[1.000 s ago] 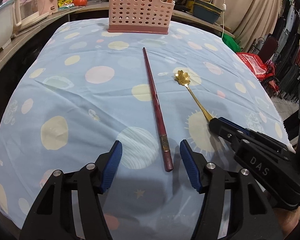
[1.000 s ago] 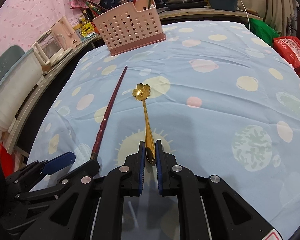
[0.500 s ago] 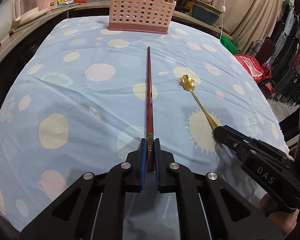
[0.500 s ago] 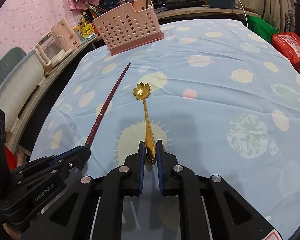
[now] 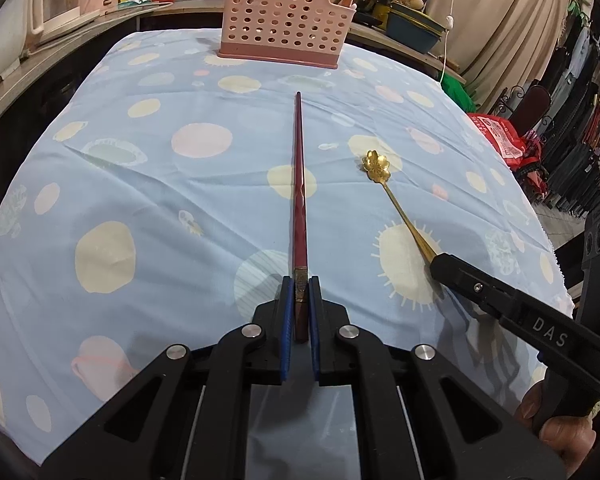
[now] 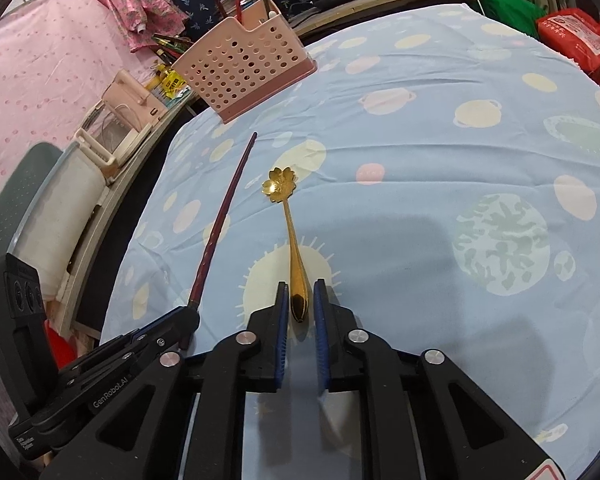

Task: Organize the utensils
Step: 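Lift the gold spoon with the right tool while the left tool lifts the dark chopstick, then carry the gold spoon and dark chopstick up over the pink basket with both tools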

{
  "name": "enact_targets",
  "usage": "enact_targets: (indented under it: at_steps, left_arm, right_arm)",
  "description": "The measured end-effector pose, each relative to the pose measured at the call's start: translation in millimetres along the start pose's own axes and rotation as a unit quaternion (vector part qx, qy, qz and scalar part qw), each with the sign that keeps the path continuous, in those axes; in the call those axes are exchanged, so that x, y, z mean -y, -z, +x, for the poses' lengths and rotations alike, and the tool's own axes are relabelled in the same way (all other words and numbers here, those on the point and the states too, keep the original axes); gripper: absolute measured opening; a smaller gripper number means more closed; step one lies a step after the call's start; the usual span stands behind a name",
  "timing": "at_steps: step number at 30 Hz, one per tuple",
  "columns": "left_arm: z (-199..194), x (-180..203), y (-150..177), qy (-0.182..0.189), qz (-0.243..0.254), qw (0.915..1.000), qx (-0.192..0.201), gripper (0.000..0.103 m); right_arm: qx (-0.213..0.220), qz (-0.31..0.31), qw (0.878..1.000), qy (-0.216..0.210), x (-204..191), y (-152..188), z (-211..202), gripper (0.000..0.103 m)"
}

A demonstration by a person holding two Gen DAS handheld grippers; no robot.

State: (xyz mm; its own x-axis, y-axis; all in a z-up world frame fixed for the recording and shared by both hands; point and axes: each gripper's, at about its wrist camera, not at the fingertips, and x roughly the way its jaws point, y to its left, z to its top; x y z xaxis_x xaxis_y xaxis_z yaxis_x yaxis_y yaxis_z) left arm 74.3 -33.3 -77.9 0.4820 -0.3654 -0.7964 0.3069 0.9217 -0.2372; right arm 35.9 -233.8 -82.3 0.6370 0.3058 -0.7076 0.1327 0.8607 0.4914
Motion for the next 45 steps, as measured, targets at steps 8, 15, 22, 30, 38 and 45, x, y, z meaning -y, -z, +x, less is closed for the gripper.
enact_targets:
  at_steps: [8,15,22,30,38,45]
  left_arm:
    - [0,0,0,0.0,0.0,1.0,0.0,0.007]
    - [0,0,0,0.0,-0.001,1.0,-0.001,0.007]
    - [-1,-1,2,0.004,-0.002,1.0,-0.002,0.007]
    - [-4,-1,5,0.012,-0.005,0.9999,-0.004,0.007]
    - [-20,0,6,0.022,-0.008,0.9997,-0.006,0.007]
    - [-56,-2,-9,0.021,-0.012,0.9993,0.028,0.007]
  right_arm:
    - [0.011,-0.052,0.998,0.043,-17,8,-5,0.004]
    - [0.024,-0.174,0.979,0.105,-55,30,-6,0.002]
    - [0.002,-0.135,0.988,0.078,-42,27,-1,0.002]
    - [0.004,-0.132,0.988,0.075,-43,27,-3,0.002]
    - [0.027,-0.127,0.99,0.061,-53,22,-26,0.002]
    - [0.059,-0.117,0.99,0.045,-58,5,-56,0.002]
